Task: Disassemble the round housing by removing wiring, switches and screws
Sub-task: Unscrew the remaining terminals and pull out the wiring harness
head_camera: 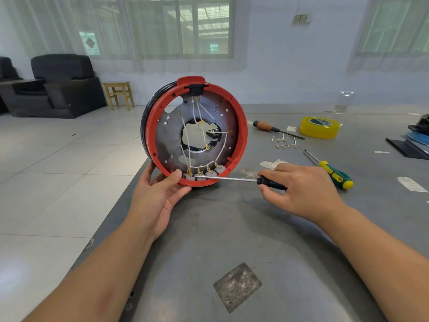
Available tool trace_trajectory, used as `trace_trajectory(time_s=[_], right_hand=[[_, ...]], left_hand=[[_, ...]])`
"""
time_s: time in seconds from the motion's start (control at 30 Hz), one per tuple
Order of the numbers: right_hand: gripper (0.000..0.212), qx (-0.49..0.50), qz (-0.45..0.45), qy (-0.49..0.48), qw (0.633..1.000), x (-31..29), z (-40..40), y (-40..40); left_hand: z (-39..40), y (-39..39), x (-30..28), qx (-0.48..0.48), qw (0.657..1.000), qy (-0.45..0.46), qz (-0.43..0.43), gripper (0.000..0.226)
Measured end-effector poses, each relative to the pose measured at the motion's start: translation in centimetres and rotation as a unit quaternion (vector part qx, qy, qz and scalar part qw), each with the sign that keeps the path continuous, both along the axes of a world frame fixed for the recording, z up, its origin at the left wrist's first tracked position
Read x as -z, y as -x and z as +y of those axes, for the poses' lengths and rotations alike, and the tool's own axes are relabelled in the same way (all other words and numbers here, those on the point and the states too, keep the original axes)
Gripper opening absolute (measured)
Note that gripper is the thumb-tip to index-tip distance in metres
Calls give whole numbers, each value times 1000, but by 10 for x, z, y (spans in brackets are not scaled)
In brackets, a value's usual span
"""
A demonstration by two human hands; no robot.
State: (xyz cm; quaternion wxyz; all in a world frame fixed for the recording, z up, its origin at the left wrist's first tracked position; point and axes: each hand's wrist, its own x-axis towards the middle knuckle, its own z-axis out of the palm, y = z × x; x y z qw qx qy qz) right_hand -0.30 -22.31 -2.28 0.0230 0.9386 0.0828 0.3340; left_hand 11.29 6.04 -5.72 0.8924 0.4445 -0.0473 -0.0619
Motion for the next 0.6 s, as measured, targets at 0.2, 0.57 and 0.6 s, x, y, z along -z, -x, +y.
trace_trajectory(time_s=[0.2,0.57,0.6], right_hand=[[32,-26,-22,6,999,4,2,-1],[36,-37,-35,-6,999,14,4,-4],[38,-36,-37,-6,999,14,5,-4]], left_hand=[[0,3,-2,-22,1000,14,12,67],[-1,7,-6,-45,999,21,15,65],[-1,7,-6,-49,998,23,19,64]])
